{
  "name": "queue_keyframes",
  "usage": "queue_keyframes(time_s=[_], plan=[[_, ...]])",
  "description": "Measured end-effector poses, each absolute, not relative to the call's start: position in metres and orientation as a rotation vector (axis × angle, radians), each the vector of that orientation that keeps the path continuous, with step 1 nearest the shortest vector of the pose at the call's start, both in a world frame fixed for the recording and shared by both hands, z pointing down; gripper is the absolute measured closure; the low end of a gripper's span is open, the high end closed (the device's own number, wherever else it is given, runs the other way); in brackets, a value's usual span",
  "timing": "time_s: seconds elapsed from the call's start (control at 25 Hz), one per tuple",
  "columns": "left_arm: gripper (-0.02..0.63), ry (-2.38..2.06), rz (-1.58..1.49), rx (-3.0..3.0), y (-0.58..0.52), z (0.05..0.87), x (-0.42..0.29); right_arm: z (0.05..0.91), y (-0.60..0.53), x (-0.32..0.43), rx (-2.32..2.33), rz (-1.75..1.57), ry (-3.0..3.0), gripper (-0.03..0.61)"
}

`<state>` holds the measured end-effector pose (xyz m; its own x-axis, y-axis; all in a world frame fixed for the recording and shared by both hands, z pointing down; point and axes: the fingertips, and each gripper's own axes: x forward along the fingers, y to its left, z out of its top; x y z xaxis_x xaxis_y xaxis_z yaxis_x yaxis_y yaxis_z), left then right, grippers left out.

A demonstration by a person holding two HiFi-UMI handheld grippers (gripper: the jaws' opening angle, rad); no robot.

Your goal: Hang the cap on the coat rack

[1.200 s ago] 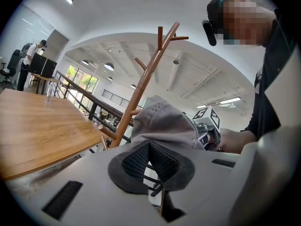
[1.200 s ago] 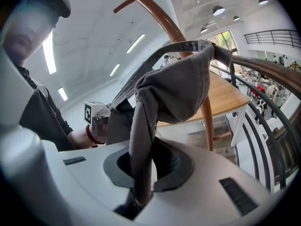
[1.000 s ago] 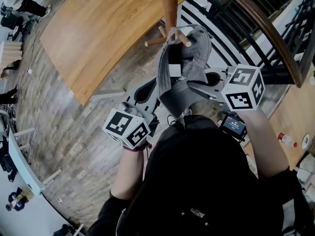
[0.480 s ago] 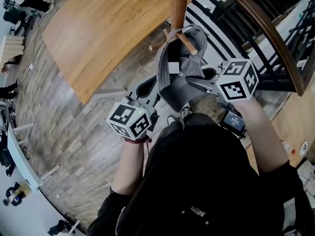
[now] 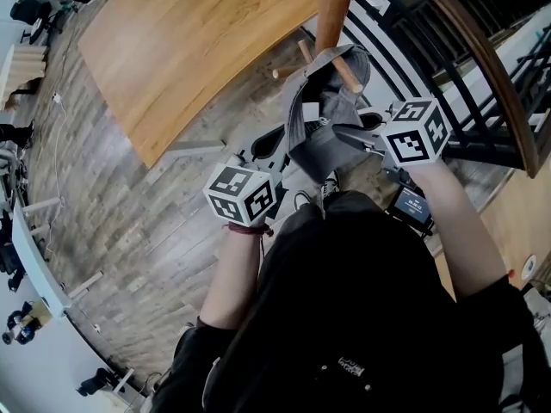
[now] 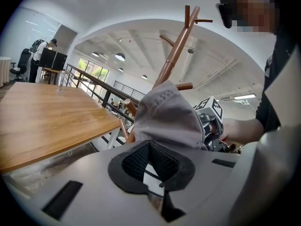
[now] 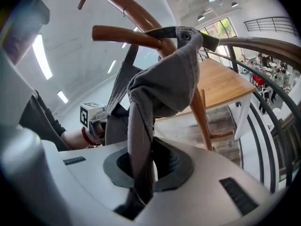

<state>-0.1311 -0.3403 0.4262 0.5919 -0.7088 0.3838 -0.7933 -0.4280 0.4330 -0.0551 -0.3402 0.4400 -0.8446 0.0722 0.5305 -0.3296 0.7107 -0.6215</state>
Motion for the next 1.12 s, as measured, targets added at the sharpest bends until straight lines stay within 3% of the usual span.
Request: queue_keyframes(time_s=[0.8,1.0,1.12], plan=[[0.609,-1.129,0.241,2.187,-0.298,0.438,-0.143,0.467,-0.348,-0.047,0.294,0.997,-2.446,0.537],[0.609,-1.113,0.217,2.217,-0.301,0.426,-0.136,0.469,-0.355,-0.043,0.374,0.947,-2.436,0.377],[0.609,-1.109,0.217,2.233,-0.303,0.418,-0.135,0.468,-0.364,-0.036,0.432,0.961,-2.432,0.339]])
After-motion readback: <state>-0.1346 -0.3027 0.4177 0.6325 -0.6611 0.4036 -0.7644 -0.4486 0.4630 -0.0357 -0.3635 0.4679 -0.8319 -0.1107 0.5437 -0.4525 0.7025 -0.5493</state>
